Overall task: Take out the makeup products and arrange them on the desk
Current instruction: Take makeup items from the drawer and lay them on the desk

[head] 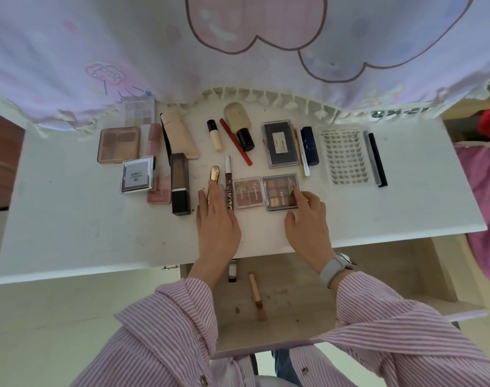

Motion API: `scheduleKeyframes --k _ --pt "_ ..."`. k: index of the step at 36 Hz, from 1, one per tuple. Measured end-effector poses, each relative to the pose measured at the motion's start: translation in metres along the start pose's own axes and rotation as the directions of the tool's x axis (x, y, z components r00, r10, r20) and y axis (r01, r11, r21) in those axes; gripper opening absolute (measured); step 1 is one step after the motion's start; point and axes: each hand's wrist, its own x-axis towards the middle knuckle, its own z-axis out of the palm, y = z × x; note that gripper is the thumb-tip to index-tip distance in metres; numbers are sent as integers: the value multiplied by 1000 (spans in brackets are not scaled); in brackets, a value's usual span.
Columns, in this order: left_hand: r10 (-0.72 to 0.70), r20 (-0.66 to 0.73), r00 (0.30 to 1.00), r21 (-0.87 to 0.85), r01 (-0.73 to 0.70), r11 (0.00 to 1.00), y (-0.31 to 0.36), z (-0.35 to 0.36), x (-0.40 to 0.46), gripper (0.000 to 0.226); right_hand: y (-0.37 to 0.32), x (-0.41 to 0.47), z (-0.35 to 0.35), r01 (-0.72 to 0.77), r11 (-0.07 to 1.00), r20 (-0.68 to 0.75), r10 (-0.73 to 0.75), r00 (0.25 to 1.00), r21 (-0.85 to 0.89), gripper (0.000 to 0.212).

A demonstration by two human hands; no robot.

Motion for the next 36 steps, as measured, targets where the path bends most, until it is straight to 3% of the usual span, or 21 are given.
scheduleKeyframes --k 7,13,20,27,36 --pt "34 19 999 129 -36 991 -4 -2 4 59 4 -5 -2 26 1000 24 -26 999 -6 47" --pt "-51 -30 998 112 54 992 -3 -4 5 63 3 -6 -2 21 999 26 -21 999 -26 46" --pt "-59 -28 998 160 63 985 -3 -3 11 71 5 -7 0 18 995 53 -13 999 -97 50" --pt "-75 0 997 252 73 965 -3 -1 15 74 7 -7 2 155 954 51 -147 988 -255 55" --pt "3 19 1000 270 -8 963 -12 4 12 67 -2 8 8 337 854 264 -246 933 -395 59"
